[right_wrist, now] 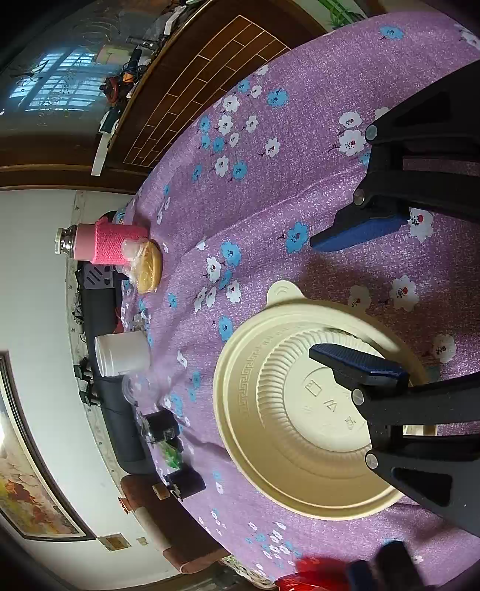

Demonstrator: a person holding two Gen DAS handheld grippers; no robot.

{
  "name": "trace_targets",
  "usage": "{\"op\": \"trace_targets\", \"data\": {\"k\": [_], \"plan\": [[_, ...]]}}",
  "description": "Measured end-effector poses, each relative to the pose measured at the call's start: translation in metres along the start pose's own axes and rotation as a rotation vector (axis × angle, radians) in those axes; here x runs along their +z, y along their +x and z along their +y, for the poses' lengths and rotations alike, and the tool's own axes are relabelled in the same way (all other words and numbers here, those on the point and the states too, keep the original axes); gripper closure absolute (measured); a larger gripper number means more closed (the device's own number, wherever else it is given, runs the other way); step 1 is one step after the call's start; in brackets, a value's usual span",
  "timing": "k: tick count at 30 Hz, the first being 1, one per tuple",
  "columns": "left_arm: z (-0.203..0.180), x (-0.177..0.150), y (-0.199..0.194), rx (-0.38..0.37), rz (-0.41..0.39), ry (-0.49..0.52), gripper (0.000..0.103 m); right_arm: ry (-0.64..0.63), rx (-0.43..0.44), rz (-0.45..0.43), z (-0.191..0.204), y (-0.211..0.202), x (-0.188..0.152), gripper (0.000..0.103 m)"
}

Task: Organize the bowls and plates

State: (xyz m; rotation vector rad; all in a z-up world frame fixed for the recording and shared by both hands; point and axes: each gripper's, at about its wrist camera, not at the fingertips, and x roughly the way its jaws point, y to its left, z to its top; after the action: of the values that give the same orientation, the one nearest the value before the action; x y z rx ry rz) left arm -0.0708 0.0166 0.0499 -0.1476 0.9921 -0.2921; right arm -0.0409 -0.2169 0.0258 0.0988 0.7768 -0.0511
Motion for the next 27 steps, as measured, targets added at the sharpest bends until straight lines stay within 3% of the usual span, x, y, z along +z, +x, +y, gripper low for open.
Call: {"op": "trace_targets", "data": {"k": [10, 16, 25, 27], "plan": [[0.007, 0.029, 0.031, -0.019, 0.033, -0.058, 0.021, -0.001, 0.012, 0.008, 0.0, 0.001, -0.001, 0.048], [0.007, 0.035, 0.043, -0.01, 0.039, -0.06, 0.032, 0.052, 0.04, -0.012, -0.009, -0.004, 0.001, 0.048], [-0.001, 0.044, 0.065, 0.019, 0.056, -0.011, 0.032, 0.096, 0.115, 0.014, -0.016, 0.0, 0.002, 0.063], [-0.003, 0.045, 0.069, 0.016, 0.065, -0.002, 0.04, 0.107, 0.139, 0.024, -0.016, 0.002, 0.002, 0.066]]}}
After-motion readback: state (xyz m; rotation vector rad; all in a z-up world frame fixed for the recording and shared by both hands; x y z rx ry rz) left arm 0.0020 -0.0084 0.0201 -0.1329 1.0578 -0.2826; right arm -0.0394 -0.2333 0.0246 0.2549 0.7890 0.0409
